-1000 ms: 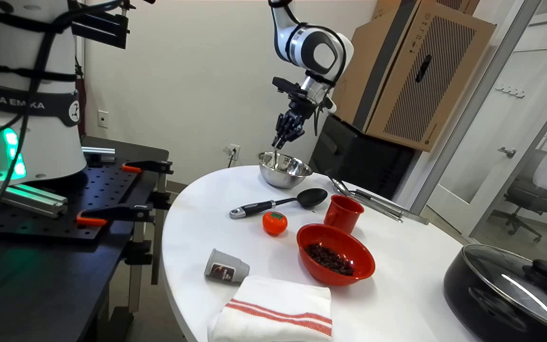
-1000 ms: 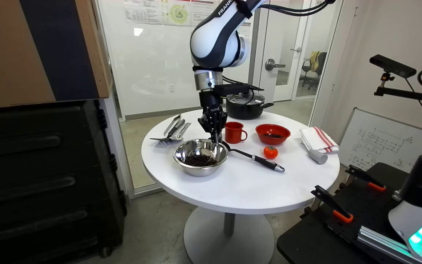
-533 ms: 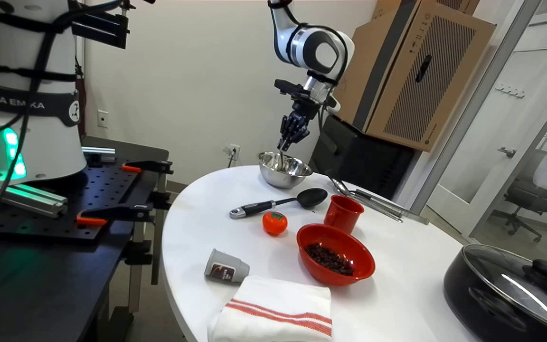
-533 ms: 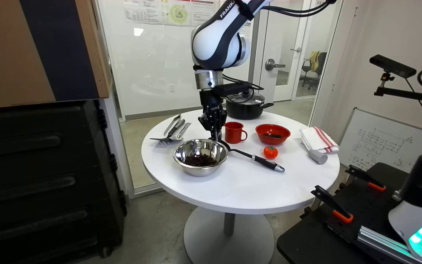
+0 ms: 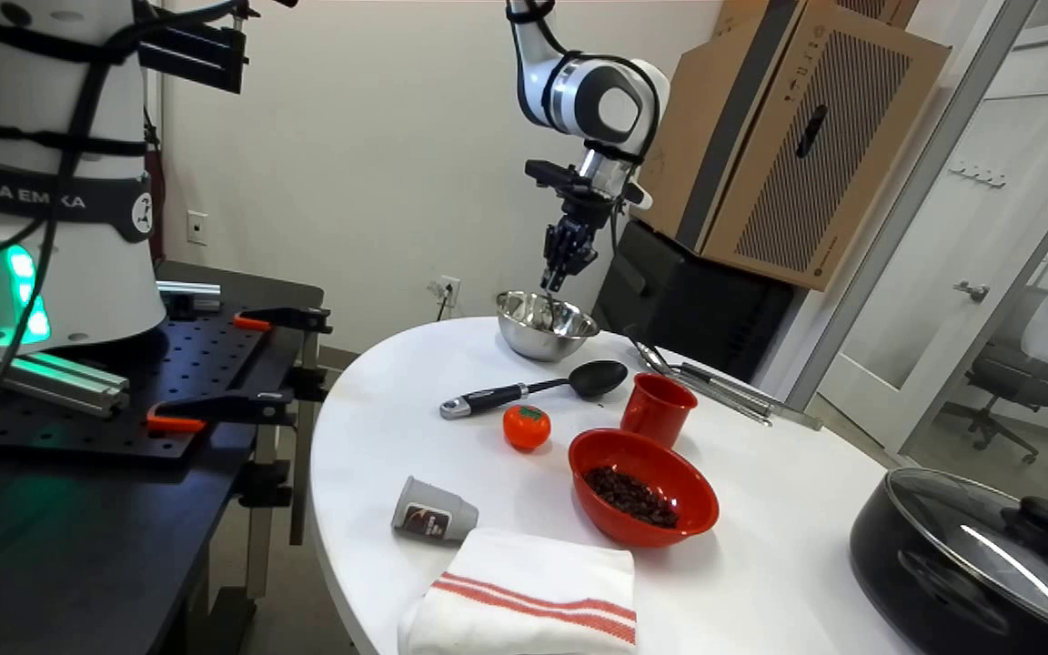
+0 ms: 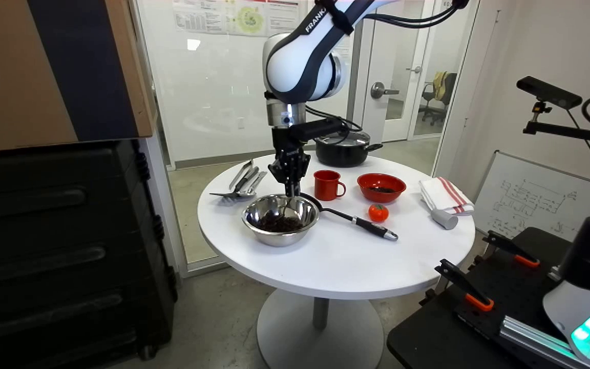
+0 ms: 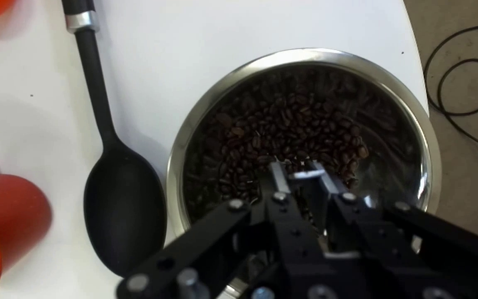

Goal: Take the spoon in the cup and mix the contents in the silver bowl, then put the spoon back in the cup and move it next to the silver bowl, then pick the tomato and put it in the red bowl

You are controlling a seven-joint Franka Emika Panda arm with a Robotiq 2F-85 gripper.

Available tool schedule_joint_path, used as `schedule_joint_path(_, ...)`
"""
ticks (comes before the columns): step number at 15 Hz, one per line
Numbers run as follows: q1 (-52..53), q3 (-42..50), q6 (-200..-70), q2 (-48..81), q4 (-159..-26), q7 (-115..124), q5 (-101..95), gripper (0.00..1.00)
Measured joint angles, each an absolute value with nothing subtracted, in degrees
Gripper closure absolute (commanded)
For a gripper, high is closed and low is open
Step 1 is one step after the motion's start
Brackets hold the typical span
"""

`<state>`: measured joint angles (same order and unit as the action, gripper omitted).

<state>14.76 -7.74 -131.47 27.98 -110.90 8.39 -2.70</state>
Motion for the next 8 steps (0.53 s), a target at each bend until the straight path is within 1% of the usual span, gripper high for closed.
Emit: schedule_joint_path(8, 15.03, -9.66, -131.66, 28.73, -110.88, 8.28, -1.98, 0.96)
